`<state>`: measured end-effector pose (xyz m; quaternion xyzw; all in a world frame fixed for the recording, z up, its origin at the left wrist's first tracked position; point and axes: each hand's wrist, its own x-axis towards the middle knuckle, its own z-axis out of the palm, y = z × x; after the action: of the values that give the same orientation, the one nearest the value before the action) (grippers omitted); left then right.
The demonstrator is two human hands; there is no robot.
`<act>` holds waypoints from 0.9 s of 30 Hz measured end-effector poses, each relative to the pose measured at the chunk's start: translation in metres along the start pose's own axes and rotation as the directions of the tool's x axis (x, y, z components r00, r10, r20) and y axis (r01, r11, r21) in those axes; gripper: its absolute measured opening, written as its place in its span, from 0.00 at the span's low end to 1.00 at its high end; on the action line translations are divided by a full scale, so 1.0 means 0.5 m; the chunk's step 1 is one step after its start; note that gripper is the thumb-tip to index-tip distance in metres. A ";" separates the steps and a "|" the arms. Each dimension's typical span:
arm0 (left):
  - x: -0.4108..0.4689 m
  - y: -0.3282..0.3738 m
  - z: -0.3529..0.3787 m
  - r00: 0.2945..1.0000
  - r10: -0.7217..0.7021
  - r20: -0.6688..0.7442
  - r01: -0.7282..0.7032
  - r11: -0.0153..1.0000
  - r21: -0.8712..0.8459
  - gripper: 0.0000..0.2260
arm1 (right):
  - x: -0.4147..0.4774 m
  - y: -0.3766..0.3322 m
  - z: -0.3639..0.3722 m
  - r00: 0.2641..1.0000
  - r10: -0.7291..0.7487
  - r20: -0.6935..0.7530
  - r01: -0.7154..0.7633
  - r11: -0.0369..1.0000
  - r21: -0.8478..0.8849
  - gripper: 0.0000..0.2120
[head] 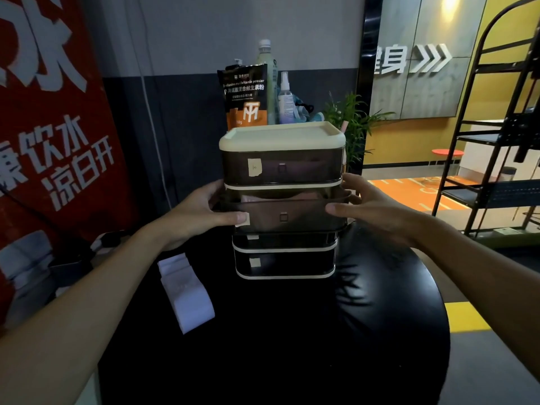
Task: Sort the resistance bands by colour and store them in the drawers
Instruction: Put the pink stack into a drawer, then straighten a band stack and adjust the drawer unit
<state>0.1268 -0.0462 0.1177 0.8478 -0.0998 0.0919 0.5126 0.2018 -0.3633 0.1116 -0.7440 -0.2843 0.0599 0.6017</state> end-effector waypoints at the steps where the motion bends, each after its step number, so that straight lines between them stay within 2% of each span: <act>1: 0.003 -0.002 0.007 0.999 -0.015 -0.035 0.014 0.999 -0.029 0.36 | 0.005 0.003 0.003 0.999 0.002 -0.036 -0.002 1.000 0.002 0.37; 4: 0.011 -0.012 0.021 0.989 -0.026 -0.148 0.016 0.997 -0.070 0.37 | 0.019 0.014 0.011 0.996 -0.001 -0.088 0.004 0.999 0.037 0.38; 7: 0.017 -0.022 0.024 0.978 -0.011 -0.208 0.000 0.999 -0.054 0.35 | 0.028 0.018 0.014 0.991 -0.013 -0.131 0.017 0.999 0.029 0.32; 9: 0.017 -0.024 0.024 0.974 0.001 -0.225 -0.010 0.999 -0.037 0.34 | 0.033 0.021 0.015 0.988 -0.019 -0.152 0.021 1.000 0.009 0.30; 13: 0.015 -0.029 0.014 0.963 0.020 -0.269 -0.021 1.000 -0.001 0.35 | 0.044 0.029 0.027 0.982 -0.012 -0.188 0.003 0.999 -0.044 0.35; 19: 0.007 -0.038 0.011 0.949 0.052 -0.311 -0.044 0.999 0.031 0.34 | 0.058 0.027 0.052 0.957 -0.058 -0.283 0.027 0.993 -0.112 0.24; 27: 0.010 -0.038 0.015 0.941 0.073 -0.329 -0.055 0.996 0.064 0.32 | 0.062 0.031 0.053 0.939 -0.067 -0.338 0.013 0.987 -0.160 0.23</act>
<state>0.1371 -0.0445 0.0996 0.8301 -0.0372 0.2522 0.4959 0.2218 -0.3267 0.0979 -0.7818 -0.1942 -0.1048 0.5832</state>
